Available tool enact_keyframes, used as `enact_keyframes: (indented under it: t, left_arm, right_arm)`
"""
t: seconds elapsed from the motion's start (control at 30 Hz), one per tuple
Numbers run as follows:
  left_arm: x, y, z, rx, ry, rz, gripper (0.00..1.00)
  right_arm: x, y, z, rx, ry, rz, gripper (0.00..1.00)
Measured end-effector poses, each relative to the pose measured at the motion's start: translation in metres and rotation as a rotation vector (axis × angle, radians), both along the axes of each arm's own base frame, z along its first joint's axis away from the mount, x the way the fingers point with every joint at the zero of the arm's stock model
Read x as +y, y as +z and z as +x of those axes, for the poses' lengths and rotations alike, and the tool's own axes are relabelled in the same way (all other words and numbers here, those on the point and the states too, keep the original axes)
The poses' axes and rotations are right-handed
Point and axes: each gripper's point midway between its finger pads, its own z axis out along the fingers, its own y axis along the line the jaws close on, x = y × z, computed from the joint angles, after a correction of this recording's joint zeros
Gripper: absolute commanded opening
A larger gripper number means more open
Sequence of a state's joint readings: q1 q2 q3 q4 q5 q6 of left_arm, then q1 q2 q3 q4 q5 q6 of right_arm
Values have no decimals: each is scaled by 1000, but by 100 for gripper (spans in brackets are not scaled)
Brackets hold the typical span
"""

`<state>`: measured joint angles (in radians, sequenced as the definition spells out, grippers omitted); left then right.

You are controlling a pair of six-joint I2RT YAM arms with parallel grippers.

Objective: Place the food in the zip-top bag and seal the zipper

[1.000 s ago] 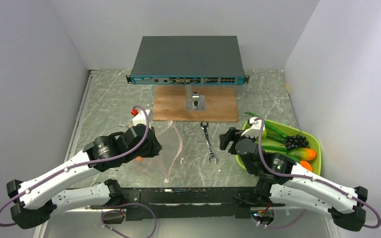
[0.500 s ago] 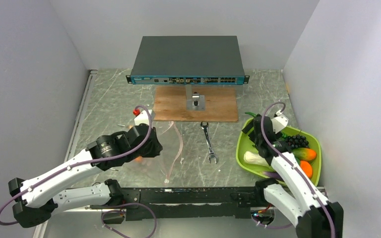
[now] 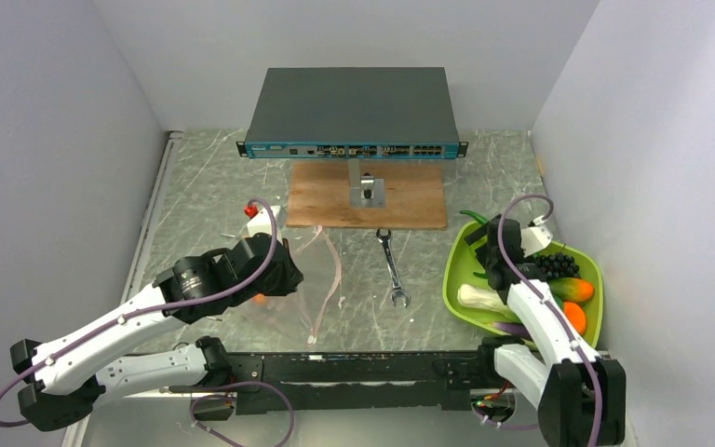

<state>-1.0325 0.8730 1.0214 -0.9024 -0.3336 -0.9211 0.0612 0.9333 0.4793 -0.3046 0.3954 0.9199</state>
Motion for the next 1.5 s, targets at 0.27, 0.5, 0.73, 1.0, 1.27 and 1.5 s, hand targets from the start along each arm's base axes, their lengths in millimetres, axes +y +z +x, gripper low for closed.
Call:
enact_keyframes:
  t: [0.27,0.5,0.73,1.0,1.27,1.5]
  left_arm:
    - [-3,-5,0,14,-7,17,0]
    - [-4,-4,-1,17,-14,9,0]
    - [-5,-3,-2,18,-18,2,0]
    - [-7,-1,-1,11,-21,-13,0]
    - [-11,-6,-2,32,-33,-3,0]
    - [-13,-6,-2,33,-36,-8,0]
  right_arm:
    - [-12,-21,14,43,-40,-25,98]
    - [-15,-29,16,63,-34,-43,67]
    - [-12,-15,9,-3,-8,-36,16]
    - [14,29,4,-153,133,30,0]
    - [83,43,-12,-277,477,211,0]
    - [135,74,-30,-373,729,231,0]
